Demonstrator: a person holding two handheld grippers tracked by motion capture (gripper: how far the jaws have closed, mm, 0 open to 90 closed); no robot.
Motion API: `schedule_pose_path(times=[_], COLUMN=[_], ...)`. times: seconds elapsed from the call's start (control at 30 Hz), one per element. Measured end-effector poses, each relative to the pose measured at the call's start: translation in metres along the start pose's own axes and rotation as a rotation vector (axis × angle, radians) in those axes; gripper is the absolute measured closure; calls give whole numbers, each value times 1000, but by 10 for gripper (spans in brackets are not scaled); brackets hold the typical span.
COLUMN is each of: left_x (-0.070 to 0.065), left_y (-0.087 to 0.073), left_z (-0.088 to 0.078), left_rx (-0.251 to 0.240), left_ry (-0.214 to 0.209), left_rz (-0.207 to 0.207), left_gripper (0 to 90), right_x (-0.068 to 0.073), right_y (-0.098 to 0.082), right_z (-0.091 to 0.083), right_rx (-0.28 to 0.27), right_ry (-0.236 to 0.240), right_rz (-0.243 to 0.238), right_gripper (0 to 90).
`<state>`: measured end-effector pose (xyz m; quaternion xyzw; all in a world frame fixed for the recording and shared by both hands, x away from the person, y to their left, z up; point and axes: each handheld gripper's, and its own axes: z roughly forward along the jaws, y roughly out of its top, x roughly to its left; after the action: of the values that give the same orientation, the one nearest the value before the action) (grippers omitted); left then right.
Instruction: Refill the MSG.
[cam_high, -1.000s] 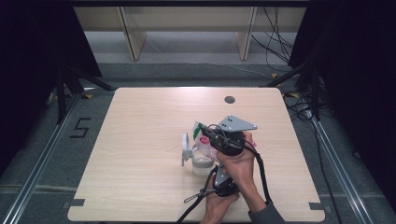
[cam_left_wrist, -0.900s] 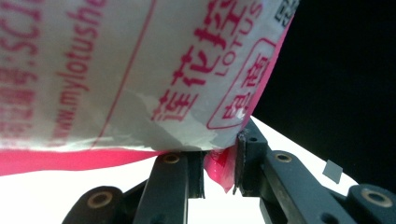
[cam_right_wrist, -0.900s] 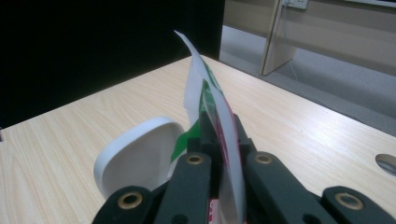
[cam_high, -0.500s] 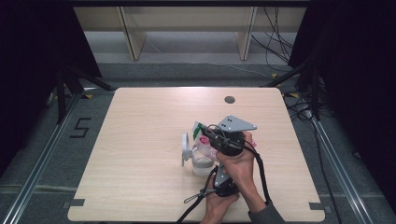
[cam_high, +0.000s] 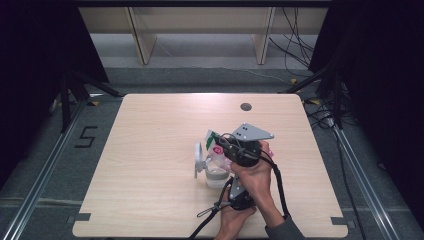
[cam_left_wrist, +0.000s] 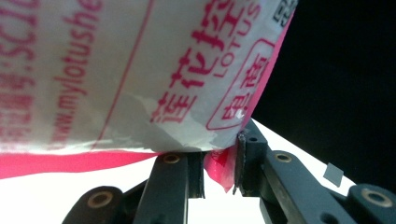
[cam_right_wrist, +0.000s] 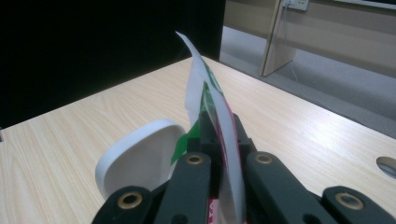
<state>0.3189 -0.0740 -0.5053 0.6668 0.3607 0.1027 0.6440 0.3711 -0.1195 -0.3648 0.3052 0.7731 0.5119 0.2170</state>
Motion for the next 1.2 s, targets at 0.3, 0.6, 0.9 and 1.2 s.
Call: schedule_pose_path(times=[0.3, 0.6, 0.9, 1.2], left_x=[3, 4, 3, -1], left_y=[0, 1, 1, 0], left_z=[-3, -3, -3, 1], left_rx=[48, 49, 49, -11], left_ry=[-7, -1, -4, 0], left_rz=[54, 57, 59, -21], left_gripper=[761, 761, 761, 761], right_x=[0, 0, 0, 2], right_y=[-1, 0, 0, -1], right_z=[2, 2, 1, 1], right_rx=[-2, 1, 5, 16], right_ry=[-4, 2, -3, -3], right_rz=[-5, -11, 4, 20], right_gripper=[899, 899, 899, 899])
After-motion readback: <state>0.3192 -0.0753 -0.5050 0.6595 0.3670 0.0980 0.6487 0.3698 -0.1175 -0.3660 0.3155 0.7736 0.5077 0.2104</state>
